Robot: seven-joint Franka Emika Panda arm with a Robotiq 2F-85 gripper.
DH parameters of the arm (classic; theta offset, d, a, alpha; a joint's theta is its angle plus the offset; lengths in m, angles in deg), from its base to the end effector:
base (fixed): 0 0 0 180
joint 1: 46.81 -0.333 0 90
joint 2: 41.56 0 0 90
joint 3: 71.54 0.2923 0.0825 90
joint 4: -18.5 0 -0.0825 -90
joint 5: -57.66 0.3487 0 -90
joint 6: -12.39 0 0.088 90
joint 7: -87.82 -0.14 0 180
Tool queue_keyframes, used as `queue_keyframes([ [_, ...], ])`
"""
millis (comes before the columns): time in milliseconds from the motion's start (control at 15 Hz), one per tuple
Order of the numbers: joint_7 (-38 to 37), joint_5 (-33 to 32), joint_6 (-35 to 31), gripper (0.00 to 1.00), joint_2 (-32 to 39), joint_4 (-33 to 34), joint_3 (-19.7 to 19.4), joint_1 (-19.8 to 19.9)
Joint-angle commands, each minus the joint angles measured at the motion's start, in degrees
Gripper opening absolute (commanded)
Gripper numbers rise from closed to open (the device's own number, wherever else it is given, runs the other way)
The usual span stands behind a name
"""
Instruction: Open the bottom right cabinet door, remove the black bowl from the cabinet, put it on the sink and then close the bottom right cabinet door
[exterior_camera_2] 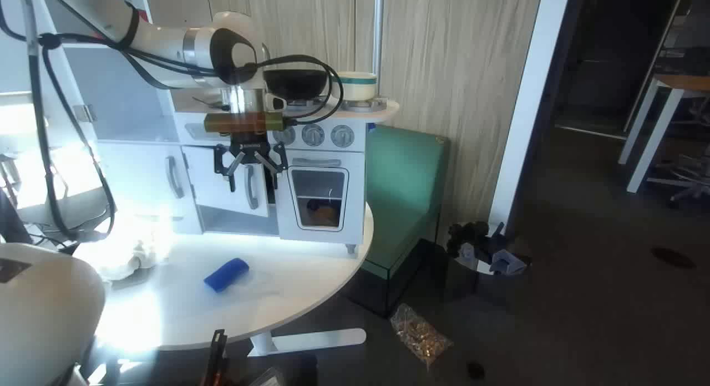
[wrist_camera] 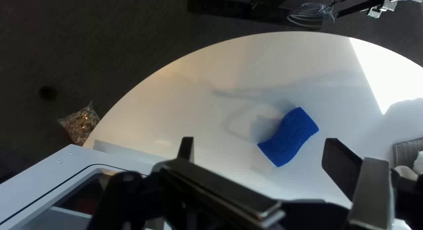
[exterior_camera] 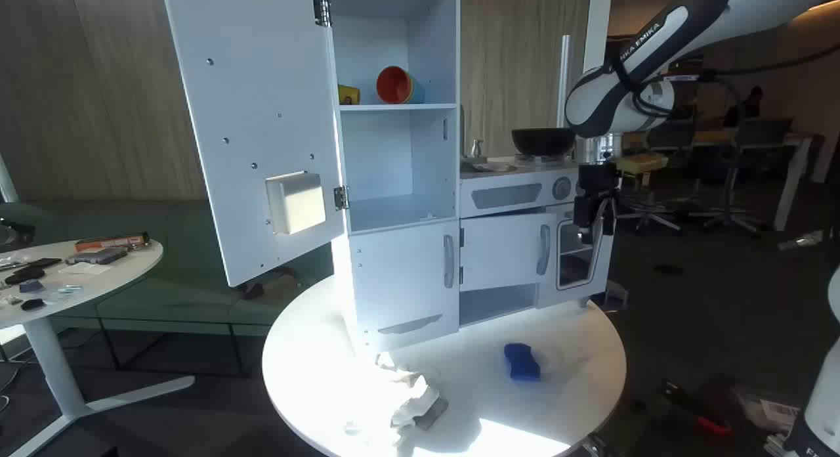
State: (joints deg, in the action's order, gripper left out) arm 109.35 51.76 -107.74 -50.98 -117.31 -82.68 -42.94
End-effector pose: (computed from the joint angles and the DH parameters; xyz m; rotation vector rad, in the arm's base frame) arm 0.4190 -0.1198 0.3444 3.1068 0.2723 -0.1916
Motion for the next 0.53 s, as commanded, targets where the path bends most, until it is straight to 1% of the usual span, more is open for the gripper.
queue_keyframes([
  [0, 0.11, 0.16, 0.07, 1.0, 0.03, 0.22, 0.86, 0.86],
  [467, -0.47, 0.19, -0.42, 1.0, 0.79, 0.74, 0.95, 0.85],
])
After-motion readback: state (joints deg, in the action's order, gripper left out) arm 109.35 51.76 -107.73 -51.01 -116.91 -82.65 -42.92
